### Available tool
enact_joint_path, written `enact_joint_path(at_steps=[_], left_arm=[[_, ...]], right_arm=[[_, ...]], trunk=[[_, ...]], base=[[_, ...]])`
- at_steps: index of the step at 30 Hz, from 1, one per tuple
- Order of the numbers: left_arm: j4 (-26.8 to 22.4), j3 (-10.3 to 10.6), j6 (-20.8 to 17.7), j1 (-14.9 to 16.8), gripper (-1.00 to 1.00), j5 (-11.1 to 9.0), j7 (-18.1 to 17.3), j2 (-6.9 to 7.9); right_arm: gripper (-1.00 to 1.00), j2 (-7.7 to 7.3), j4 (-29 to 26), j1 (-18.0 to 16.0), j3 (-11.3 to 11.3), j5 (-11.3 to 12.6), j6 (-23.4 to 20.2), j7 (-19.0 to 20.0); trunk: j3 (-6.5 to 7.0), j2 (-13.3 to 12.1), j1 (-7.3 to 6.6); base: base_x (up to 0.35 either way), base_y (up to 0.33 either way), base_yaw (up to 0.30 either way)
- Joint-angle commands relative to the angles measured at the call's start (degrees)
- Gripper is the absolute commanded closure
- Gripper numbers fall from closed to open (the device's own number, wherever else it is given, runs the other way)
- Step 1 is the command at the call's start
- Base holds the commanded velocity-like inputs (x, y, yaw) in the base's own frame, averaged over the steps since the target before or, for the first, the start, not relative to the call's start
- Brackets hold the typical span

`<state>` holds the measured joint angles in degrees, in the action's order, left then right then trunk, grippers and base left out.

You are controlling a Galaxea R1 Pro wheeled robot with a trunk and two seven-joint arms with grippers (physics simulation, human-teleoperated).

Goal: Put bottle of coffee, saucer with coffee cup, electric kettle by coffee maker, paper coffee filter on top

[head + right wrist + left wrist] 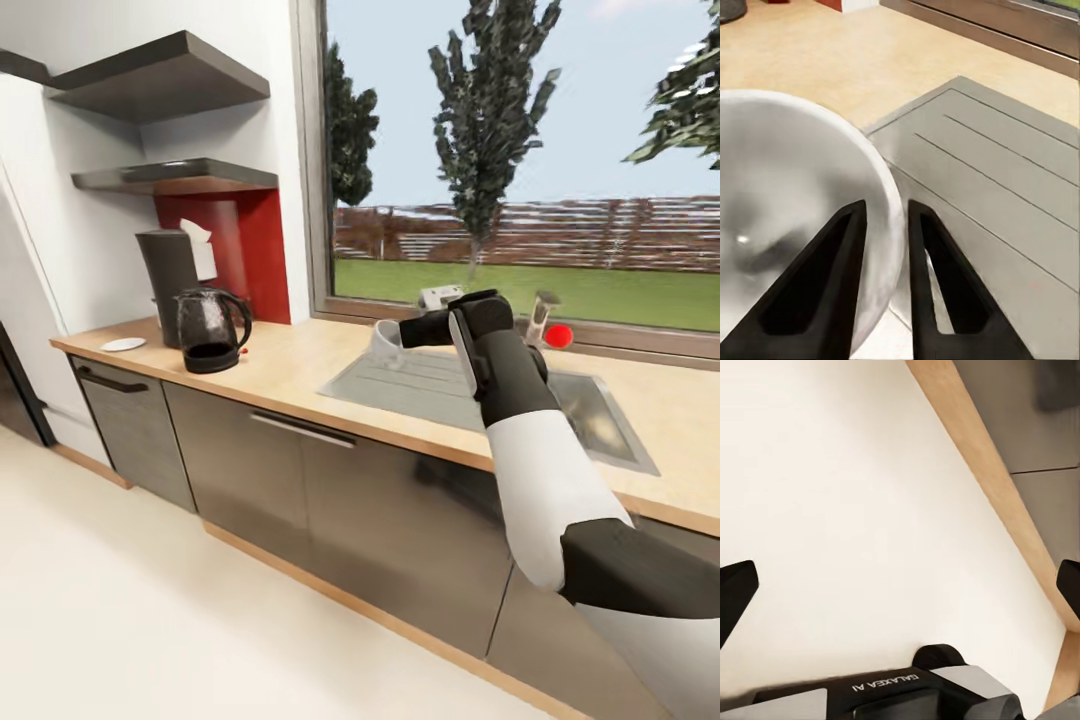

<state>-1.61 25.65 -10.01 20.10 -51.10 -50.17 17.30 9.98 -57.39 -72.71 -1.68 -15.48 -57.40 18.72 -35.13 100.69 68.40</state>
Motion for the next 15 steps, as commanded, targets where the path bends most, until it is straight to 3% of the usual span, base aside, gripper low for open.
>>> enact_joint_path(at_steps=[1, 8, 15], left_arm=[[0.0, 0.4, -0.6, 0.0, -1.0, -0.6, -0.1, 0.02], [-0.1, 0.4, -0.6, 0.0, -1.0, -0.6, -0.1, 0.02], [0.0, 0.4, -0.6, 0.0, -1.0, -0.6, -0.1, 0.02]], right_arm=[[1.0, 0.02, 0.0, 0.0, 0.0, -0.5, -0.2, 0.5], [1.0, 0.02, 0.0, 0.4, -0.1, -0.5, -0.2, 0.5], [1.0, 0.02, -0.1, 0.5, -0.1, 0.0, -0.2, 0.5]], trunk=[[-0.06, 0.0, 0.0], [-0.06, 0.0, 0.0], [-0.06, 0.0, 0.0]], base=[[0.0, 0.309, 0.272], [0.065, 0.307, 0.272], [0.248, 0.236, 0.195]])
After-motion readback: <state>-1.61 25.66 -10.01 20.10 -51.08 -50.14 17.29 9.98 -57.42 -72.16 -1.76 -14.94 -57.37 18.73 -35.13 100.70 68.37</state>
